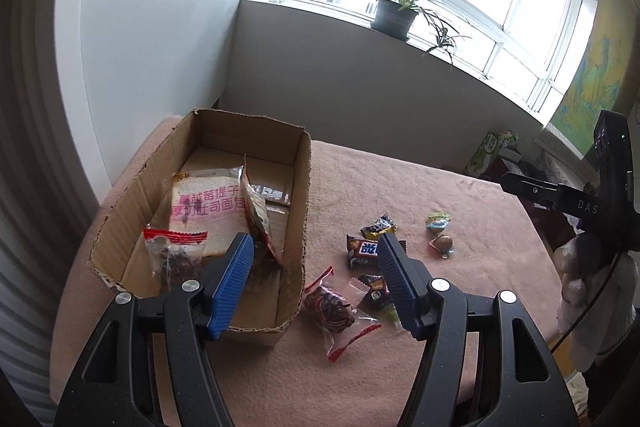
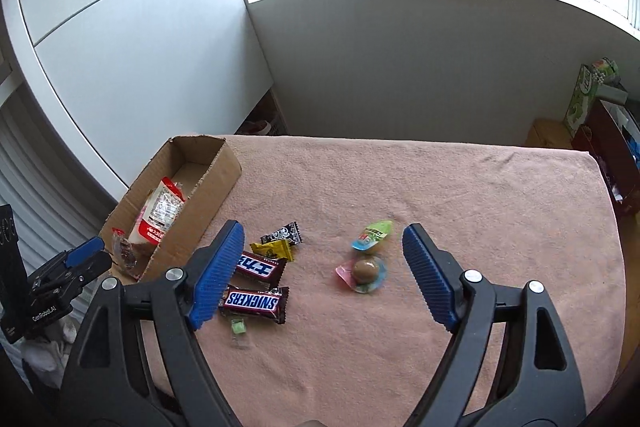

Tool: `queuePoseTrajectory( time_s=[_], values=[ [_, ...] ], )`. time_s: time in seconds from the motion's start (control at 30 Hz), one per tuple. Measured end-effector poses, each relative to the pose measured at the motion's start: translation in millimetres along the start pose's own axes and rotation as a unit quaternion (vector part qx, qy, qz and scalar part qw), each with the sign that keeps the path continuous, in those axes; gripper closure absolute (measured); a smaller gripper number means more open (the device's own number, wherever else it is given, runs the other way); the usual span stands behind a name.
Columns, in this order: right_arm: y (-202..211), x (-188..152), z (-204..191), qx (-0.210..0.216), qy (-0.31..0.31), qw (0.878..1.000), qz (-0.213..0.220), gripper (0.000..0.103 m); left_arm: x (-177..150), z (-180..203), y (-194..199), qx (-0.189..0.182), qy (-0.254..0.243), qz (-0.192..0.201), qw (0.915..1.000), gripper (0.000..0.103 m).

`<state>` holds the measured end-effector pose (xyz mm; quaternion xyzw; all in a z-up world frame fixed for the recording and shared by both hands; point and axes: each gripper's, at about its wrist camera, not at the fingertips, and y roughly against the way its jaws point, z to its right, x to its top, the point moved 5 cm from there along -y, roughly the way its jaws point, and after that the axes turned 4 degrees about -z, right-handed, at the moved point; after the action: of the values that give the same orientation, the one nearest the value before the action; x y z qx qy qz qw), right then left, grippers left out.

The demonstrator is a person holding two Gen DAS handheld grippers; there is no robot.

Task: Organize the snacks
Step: 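Move the left gripper to the Snickers bar while the right gripper approaches the jelly cup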

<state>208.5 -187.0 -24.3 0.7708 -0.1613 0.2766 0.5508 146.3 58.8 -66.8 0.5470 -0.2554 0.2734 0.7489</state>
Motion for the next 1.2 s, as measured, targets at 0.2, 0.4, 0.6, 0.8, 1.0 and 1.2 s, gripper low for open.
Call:
queuePoseTrajectory(
  time_s=[0.2, 0.4, 0.6, 0.8, 1.0, 1.2],
  values=[
    [-6, -21, 49, -0.002, -0.049, 0.999, -0.018, 0.019, -11, 33, -23, -0.019, -0.024, -0.034, 0.9989, 0.039],
    [-27, -32, 61, 0.008, -0.056, 0.997, -0.046, 0.019, -24, 63, -50, -0.03, -0.068, -0.073, 0.9946, 0.039],
    [-46, -38, 60, 0.019, -0.058, 0.996, -0.062, 0.019, -27, 77, -86, -0.046, -0.085, -0.135, 0.9861, 0.039],
    [-63, -35, 58, 0.033, -0.061, 0.995, -0.076, 0.019, -23, 75, -111, -0.036, -0.085, -0.17, 0.9811, 0.039],
    [-78, -33, 56, 0.048, -0.071, 0.992, -0.094, 0.019, -32, 85, -130, -0.038, -0.105, -0.206, 0.9721, 0.039],
    [-80, -32, 52, 0.05, -0.063, 0.992, -0.098, 0.019, -41, 92, -130, -0.031, -0.13, -0.212, 0.968, 0.039]
  ],
)
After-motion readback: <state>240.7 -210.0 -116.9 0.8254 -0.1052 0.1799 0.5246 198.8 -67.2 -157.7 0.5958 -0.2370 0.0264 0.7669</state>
